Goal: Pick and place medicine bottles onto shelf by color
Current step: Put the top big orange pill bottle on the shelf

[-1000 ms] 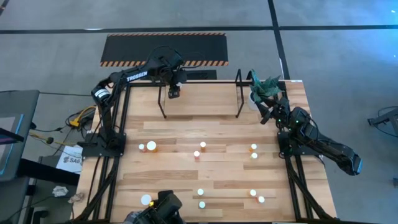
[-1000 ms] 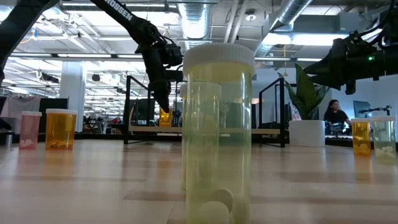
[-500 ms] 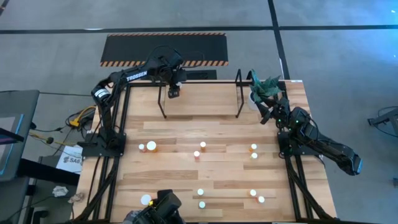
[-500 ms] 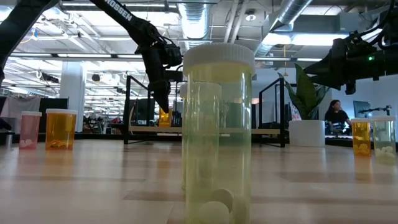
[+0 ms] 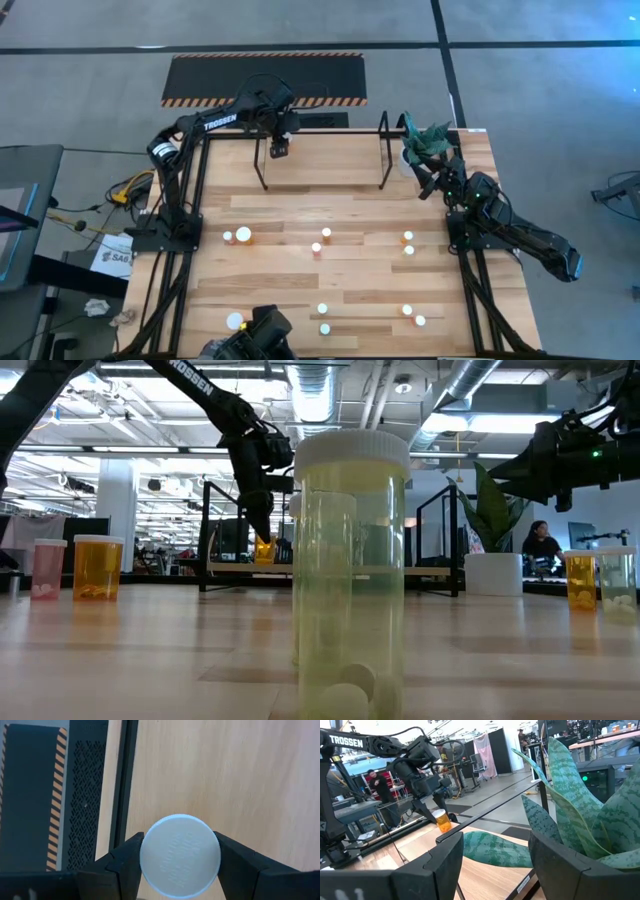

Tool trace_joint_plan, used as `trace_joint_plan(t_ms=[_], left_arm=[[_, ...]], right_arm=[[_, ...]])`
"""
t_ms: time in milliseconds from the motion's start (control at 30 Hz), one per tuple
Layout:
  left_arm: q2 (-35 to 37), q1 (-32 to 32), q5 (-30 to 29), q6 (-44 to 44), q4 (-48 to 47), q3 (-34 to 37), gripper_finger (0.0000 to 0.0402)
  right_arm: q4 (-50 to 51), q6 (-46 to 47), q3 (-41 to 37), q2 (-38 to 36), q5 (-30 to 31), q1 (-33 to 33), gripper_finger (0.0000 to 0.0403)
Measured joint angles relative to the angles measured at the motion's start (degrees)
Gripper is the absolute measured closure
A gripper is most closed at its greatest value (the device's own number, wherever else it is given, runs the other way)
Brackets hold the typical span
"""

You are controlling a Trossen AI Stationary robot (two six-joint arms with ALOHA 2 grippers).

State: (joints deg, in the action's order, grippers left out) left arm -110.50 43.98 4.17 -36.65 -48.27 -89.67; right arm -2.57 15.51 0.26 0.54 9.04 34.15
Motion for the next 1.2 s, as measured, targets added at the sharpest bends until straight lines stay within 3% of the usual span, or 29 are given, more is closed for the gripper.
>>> trace_joint_plan(t_ms=[1200], left_arm=[[-1.3, 0.6, -0.3, 3.3, 1.1, 0.1, 0.0202]], right_arm=[[0.0, 0.0, 0.0, 0.2, 0.0, 0.0, 0.0154]])
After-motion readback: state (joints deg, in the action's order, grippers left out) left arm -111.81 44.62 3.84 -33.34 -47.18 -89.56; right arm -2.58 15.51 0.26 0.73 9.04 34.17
